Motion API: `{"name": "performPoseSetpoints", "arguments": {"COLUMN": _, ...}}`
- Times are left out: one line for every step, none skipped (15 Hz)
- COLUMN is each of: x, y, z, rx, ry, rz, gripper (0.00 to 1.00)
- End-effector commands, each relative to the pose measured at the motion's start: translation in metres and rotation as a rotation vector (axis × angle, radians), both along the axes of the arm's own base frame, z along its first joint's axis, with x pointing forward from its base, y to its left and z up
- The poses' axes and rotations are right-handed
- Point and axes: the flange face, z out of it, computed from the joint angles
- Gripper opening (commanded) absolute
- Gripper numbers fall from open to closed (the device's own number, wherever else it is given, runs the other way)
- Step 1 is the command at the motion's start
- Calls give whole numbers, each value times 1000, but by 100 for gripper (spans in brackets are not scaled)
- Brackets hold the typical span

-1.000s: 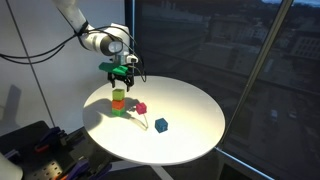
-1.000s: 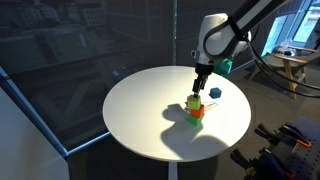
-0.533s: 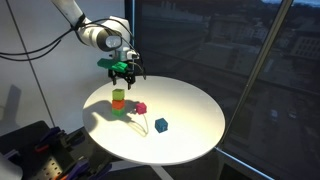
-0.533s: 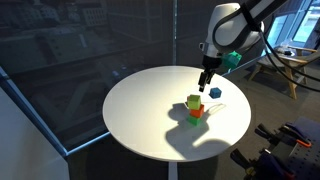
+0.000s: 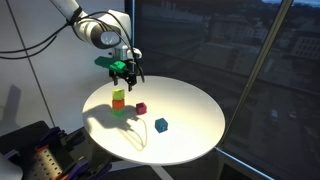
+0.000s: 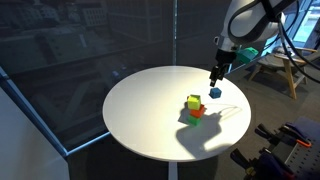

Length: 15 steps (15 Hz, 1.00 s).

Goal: Pick up the lime green block and put it on the orange block

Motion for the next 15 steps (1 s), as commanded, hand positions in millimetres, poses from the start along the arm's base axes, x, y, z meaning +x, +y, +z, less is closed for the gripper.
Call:
{"name": "performPoseSetpoints", "arguments": {"x": -22, "y": -18, "z": 15, "rx": 4, "ry": -26, "rz": -120, "gripper": 100}}
{"name": "performPoseSetpoints", "arguments": {"x": -26, "y": -22, "z": 17, "rx": 2, "ry": -35, "rz": -150, "gripper": 100}}
{"name": "performPoseSetpoints", "arguments": {"x": -30, "y": -24, "z": 19, "rx": 2, "ry": -44, "rz": -182, "gripper": 100}}
{"name": "performPoseSetpoints", "arguments": {"x": -34, "y": -25, "z": 21, "rx": 2, "ry": -54, "rz": -213, "gripper": 100}}
{"name": "performPoseSetpoints", "arguments": {"x": -37, "y": -25, "z": 22, "rx": 1, "ry": -61, "rz": -236, "gripper": 100}}
{"name": "performPoseSetpoints", "arguments": {"x": -40, "y": -24, "z": 24, "rx": 3, "ry": -68, "rz": -256, "gripper": 100}}
{"name": "performPoseSetpoints", "arguments": {"x": -42, "y": -23, "z": 26, "rx": 3, "ry": -73, "rz": -270, "gripper": 100}}
{"name": "performPoseSetpoints", "arguments": {"x": -44, "y": -21, "z": 27, "rx": 5, "ry": -77, "rz": -280, "gripper": 100}}
{"name": "performPoseSetpoints", "arguments": {"x": -45, "y": -19, "z": 29, "rx": 5, "ry": -80, "rz": -288, "gripper": 100}}
{"name": "performPoseSetpoints", "arguments": {"x": -46, "y": -17, "z": 31, "rx": 5, "ry": -82, "rz": -291, "gripper": 100}}
{"name": "performPoseSetpoints", "arguments": {"x": -47, "y": -15, "z": 33, "rx": 6, "ry": -85, "rz": -294, "gripper": 100}}
{"name": "performPoseSetpoints", "arguments": {"x": -47, "y": -13, "z": 35, "rx": 7, "ry": -88, "rz": -298, "gripper": 100}}
{"name": "performPoseSetpoints", "arguments": {"x": -47, "y": -11, "z": 37, "rx": 8, "ry": -91, "rz": -299, "gripper": 100}}
{"name": "performPoseSetpoints", "arguments": {"x": -47, "y": -9, "z": 40, "rx": 10, "ry": -95, "rz": -302, "gripper": 100}}
{"name": "performPoseSetpoints", "arguments": {"x": -48, "y": -7, "z": 43, "rx": 11, "ry": -98, "rz": -302, "gripper": 100}}
